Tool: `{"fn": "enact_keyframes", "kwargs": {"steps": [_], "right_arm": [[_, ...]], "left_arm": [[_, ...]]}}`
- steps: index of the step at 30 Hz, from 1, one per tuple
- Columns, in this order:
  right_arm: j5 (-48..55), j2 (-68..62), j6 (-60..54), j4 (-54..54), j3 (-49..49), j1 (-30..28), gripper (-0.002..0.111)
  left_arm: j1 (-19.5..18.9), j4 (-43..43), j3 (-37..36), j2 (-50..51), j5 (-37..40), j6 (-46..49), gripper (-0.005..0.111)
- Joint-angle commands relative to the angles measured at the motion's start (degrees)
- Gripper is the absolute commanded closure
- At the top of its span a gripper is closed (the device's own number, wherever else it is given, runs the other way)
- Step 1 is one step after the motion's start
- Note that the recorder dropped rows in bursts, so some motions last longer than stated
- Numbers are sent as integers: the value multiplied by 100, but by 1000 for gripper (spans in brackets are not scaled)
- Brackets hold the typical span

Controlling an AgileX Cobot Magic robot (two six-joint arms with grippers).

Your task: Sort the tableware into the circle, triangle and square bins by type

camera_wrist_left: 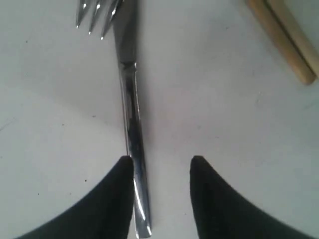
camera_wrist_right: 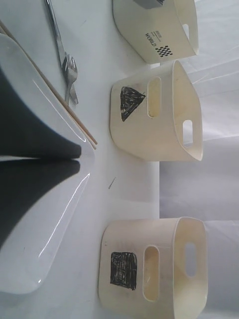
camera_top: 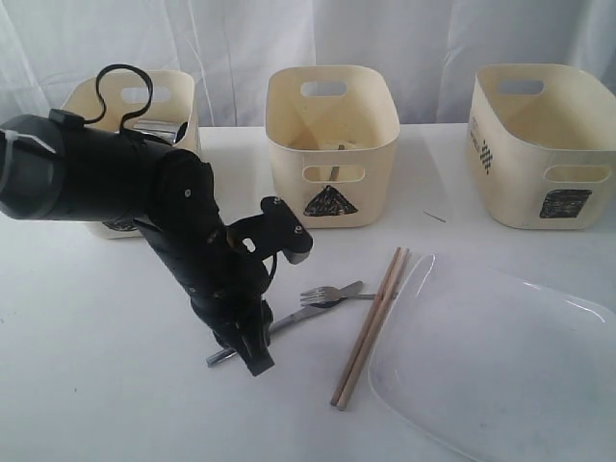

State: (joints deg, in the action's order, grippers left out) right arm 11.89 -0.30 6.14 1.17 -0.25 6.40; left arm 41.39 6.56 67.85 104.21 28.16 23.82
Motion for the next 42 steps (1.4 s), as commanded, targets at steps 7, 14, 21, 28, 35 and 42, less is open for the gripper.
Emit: {"fn": "enact_keyframes", "kwargs": {"steps": [7, 14, 21, 28, 35, 42], "right_arm": [[-21, 30, 15, -36, 25, -13, 108], [-21, 30, 15, -36, 25, -13, 108], [-21, 30, 15, -36, 25, -13, 108], [-21, 30, 15, -36, 25, -13, 108], [-21, 30, 15, -36, 25, -13, 108], [-21, 30, 15, -36, 25, -13, 108]], "left_arm": [[-10, 203, -38, -80, -93, 793, 63], [-10, 191, -38, 147, -159, 1091, 63], [-10, 153, -38, 351, -170, 1091, 63], [-75, 6, -38, 386, -129, 1035, 58], [-377, -59, -38, 386, -61, 751, 48], [-344, 247, -38, 447, 111, 751, 48]]}}
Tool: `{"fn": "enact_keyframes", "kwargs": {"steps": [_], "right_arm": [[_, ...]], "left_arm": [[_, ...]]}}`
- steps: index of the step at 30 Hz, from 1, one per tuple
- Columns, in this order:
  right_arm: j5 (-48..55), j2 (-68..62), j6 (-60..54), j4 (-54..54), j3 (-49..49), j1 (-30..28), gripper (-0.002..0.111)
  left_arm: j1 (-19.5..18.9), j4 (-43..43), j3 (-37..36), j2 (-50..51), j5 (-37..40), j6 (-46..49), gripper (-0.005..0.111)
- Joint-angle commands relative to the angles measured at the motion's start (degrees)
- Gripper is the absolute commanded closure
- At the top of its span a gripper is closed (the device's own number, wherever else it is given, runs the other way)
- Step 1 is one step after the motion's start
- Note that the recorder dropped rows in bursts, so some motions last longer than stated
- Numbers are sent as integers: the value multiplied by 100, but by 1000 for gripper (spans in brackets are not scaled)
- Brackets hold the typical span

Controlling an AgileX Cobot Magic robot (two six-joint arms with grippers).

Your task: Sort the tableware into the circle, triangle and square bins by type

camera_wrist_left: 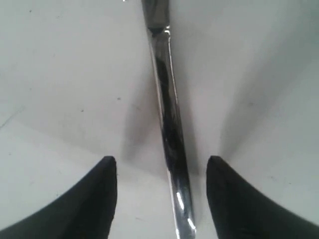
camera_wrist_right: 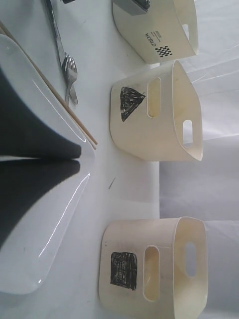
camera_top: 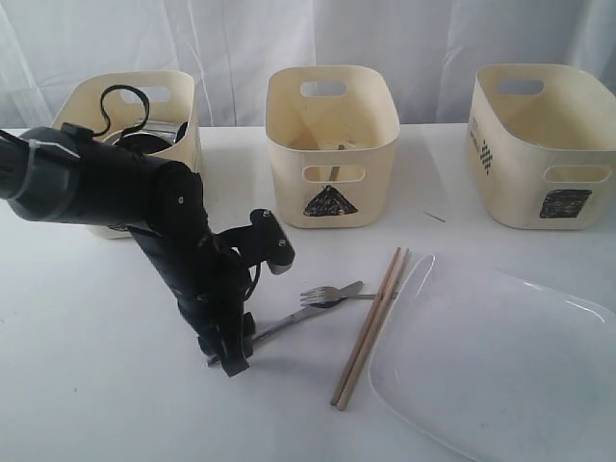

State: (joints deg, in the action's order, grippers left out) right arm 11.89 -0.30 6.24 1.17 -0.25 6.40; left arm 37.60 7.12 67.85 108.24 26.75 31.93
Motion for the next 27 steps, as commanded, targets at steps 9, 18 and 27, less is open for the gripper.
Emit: {"fn": "enact_keyframes", "kwargs": {"steps": [9, 18, 27], "right_arm": [[-21, 30, 5, -36, 25, -13, 108], [-21, 30, 5, -36, 25, -13, 108], [-21, 30, 5, -36, 25, -13, 108]], "left_arm": [[35, 450, -48, 297, 487, -59, 49], [35, 543, -48, 370, 610, -59, 91], [24, -414, -48, 370, 760, -797, 107]]}}
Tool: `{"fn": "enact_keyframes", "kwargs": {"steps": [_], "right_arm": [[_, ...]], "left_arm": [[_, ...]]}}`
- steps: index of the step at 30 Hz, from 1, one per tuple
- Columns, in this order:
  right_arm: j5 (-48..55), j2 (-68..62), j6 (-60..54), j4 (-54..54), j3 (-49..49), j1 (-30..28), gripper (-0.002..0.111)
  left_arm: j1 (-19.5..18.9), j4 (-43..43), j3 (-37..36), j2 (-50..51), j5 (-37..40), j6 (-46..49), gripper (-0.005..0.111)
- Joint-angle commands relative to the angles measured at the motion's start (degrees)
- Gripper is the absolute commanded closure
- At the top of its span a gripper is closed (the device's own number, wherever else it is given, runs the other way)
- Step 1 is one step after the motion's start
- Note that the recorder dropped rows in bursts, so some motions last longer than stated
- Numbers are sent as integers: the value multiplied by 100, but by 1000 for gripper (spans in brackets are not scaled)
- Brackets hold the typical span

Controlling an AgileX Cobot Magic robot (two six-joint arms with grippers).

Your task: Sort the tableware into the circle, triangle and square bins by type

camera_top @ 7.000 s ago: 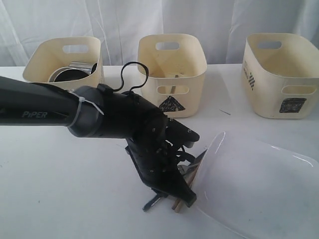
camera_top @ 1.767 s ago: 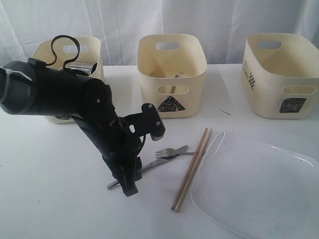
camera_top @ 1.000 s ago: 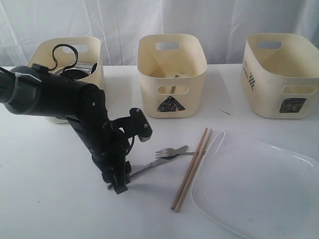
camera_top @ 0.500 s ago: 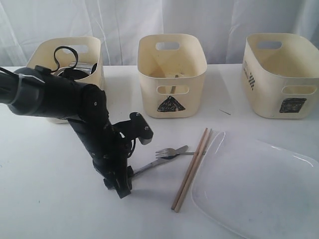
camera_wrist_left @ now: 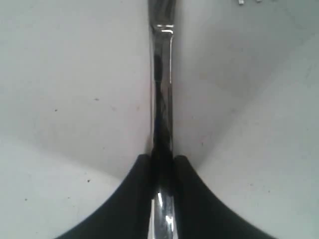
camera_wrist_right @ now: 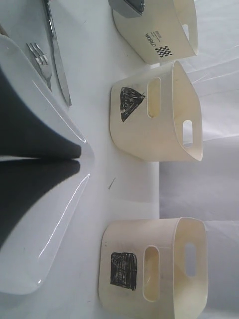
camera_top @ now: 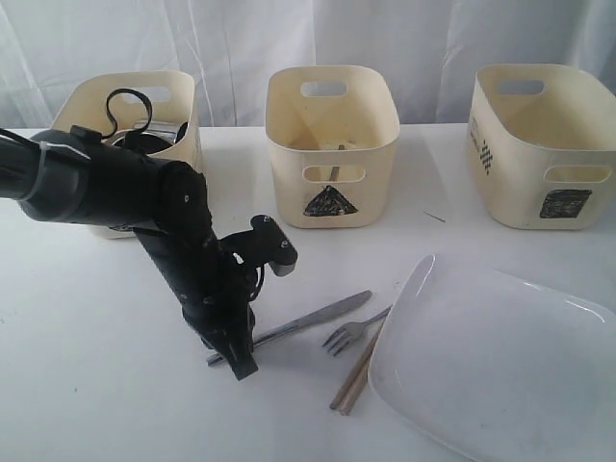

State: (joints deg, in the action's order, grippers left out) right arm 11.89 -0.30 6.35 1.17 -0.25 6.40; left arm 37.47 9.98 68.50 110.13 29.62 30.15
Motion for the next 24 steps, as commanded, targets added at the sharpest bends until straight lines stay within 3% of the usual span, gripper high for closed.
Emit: {"fn": "enact_keyframes", "kwargs": {"steps": [1, 7, 24], "right_arm": [[-21, 30, -6, -36, 25, -13, 108], [-21, 30, -6, -36, 25, -13, 108], [-21, 30, -6, -36, 25, -13, 108]], "left_arm": [[36, -897, -113, 182, 500, -798, 107], [36, -2019, -103, 156, 549, -2187, 107], [48, -1543, -103, -1496, -611, -2187, 107]]}}
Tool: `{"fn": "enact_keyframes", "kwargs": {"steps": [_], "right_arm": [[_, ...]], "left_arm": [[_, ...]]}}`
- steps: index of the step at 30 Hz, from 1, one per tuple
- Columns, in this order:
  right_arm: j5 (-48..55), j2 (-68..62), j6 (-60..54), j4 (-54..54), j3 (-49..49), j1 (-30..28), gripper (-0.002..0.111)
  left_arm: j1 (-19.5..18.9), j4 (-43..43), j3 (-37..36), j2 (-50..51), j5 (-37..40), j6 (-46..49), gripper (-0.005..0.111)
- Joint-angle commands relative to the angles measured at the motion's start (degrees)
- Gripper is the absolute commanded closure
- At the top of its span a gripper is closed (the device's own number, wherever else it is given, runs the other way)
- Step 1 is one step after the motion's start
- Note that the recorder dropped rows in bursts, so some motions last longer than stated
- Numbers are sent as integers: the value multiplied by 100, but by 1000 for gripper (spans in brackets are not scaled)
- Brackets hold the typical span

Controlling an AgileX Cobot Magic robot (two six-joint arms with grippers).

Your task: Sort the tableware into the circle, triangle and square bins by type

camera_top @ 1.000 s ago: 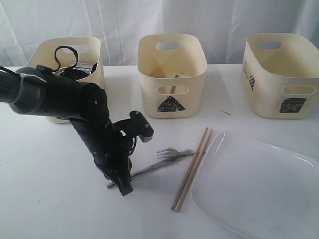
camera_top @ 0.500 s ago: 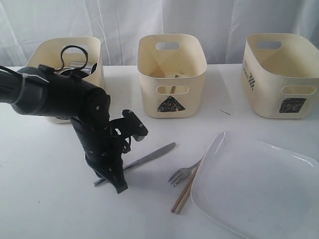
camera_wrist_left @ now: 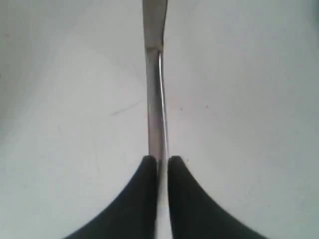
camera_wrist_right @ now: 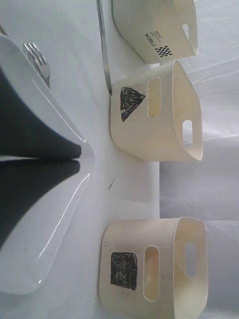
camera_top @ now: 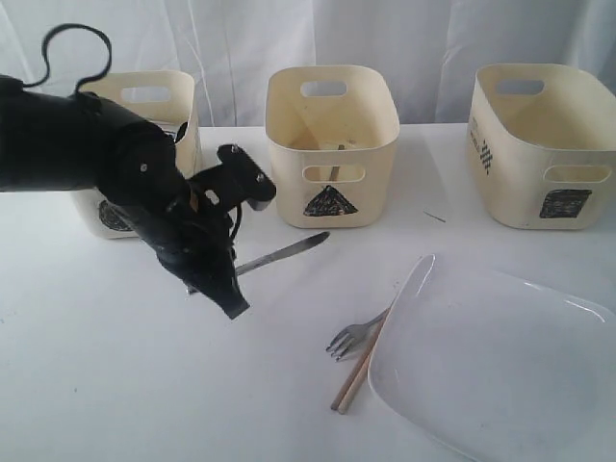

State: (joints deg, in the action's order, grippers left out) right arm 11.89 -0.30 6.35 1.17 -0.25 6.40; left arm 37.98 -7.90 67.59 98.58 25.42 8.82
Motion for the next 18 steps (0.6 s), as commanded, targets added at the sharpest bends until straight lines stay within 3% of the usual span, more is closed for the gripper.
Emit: {"fn": "enact_keyframes", "kwargs": {"steps": [1, 18], "right_arm": [[-21, 30, -6, -36, 25, -13, 108], [-21, 30, -6, -36, 25, -13, 108]], "left_arm": [[-3, 321, 2, -403, -287, -53, 107], [-14, 491, 381, -477, 124, 231, 107]]}}
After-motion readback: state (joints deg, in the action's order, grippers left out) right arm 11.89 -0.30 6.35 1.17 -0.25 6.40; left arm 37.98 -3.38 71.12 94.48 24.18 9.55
